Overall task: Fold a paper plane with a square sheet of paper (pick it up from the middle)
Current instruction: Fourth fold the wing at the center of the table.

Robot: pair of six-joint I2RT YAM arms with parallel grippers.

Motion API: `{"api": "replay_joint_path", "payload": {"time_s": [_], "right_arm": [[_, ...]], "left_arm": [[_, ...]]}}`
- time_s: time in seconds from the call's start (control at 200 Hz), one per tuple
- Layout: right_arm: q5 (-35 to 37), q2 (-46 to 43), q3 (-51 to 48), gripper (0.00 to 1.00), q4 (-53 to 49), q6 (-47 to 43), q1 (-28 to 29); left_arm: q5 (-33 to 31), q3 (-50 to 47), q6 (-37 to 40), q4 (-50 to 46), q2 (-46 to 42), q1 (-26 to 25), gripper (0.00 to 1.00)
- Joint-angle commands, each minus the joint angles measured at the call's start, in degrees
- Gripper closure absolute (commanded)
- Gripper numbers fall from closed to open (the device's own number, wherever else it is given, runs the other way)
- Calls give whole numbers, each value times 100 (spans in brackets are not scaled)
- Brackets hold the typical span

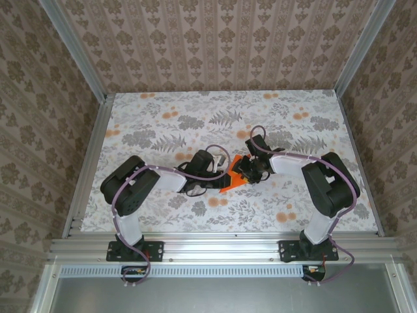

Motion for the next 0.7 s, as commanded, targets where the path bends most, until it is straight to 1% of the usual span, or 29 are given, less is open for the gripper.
{"api": "replay_joint_path", "payload": {"time_s": [0.0, 0.16, 0.265, 0.445, 0.58, 0.695], "right_arm": [[1344, 1037, -500, 51, -1127, -157, 12], [1424, 1108, -512, 52, -1161, -57, 21], [1459, 1126, -536, 53, -1170, 65, 21], [1506, 1152, -571, 53, -1149, 249, 30], [1548, 1156, -591, 58, -1153, 318, 25], [1585, 1162, -600, 59, -1170, 340, 30]], "left_arm": [[-115, -133, 17, 25, -426, 46, 78], [-341, -327, -78, 30, -785, 117, 78], [-420, -390, -167, 68, -828, 112, 78], [-272, -319, -202, 156, -630, 62, 78], [-98, -186, -166, 141, -419, 6, 80], [-19, -98, -144, 115, -269, -36, 81]]}}
